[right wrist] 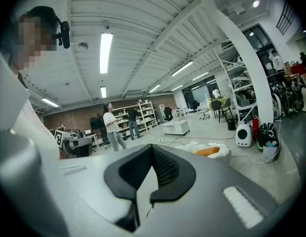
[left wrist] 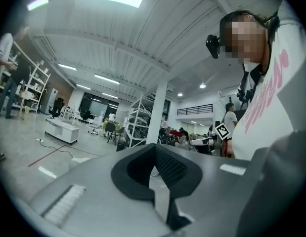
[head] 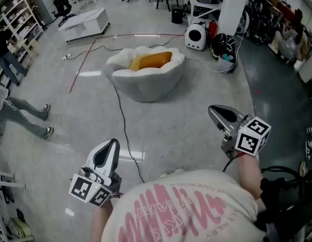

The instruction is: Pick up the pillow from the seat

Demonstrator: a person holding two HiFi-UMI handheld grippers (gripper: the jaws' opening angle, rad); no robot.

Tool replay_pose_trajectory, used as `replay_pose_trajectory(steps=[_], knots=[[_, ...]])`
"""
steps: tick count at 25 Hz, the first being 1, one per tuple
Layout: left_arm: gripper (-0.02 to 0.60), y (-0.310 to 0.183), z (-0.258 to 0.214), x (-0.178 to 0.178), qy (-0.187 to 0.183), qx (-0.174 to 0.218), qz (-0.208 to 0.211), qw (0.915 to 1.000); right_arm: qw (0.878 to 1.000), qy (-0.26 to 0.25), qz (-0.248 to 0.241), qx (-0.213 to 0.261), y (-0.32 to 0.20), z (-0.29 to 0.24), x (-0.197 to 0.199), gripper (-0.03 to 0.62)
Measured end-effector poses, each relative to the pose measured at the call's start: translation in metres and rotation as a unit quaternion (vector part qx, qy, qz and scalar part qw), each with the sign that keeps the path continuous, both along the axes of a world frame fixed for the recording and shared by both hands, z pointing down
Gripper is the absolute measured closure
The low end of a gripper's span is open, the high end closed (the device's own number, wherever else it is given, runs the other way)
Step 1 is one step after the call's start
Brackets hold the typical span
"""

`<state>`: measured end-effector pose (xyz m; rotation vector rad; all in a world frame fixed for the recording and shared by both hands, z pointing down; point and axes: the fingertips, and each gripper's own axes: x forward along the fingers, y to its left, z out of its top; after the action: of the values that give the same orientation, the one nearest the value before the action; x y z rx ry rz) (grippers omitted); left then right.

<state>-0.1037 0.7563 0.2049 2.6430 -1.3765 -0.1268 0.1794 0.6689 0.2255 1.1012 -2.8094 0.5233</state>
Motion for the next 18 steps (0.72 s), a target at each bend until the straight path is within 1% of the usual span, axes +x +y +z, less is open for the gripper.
replay_pose_trajectory(steps=[4, 8, 11, 14, 18], knots=[[0.566, -0.004, -0.002, -0.01, -0.024, 0.007, -0.015, 0.9996, 1.0, -0.003, 0.003, -0.002, -0.008, -0.002, -0.009, 0.588], [0.566, -0.014, -0.004, -0.025, -0.031, 0.011, -0.025, 0.9992, 1.0, -0.013, 0.007, 0.0, -0.017, -0.005, -0.024, 0.588], [0.566, -0.021, -0.001, -0.033, -0.017, 0.008, -0.024, 0.9995, 1.0, -0.014, 0.006, -0.002, -0.021, -0.002, -0.033, 0.588], [0.566, -0.031, 0.007, -0.035, 0.001, -0.008, -0.018, 0.9998, 1.0, -0.003, 0.013, -0.01, -0.031, 0.007, -0.033, 0.588], [0.566, -0.05, 0.02, -0.038, 0.003, -0.029, -0.014, 0.9995, 0.999, -0.009, 0.021, -0.027, -0.051, 0.017, -0.035, 0.588]])
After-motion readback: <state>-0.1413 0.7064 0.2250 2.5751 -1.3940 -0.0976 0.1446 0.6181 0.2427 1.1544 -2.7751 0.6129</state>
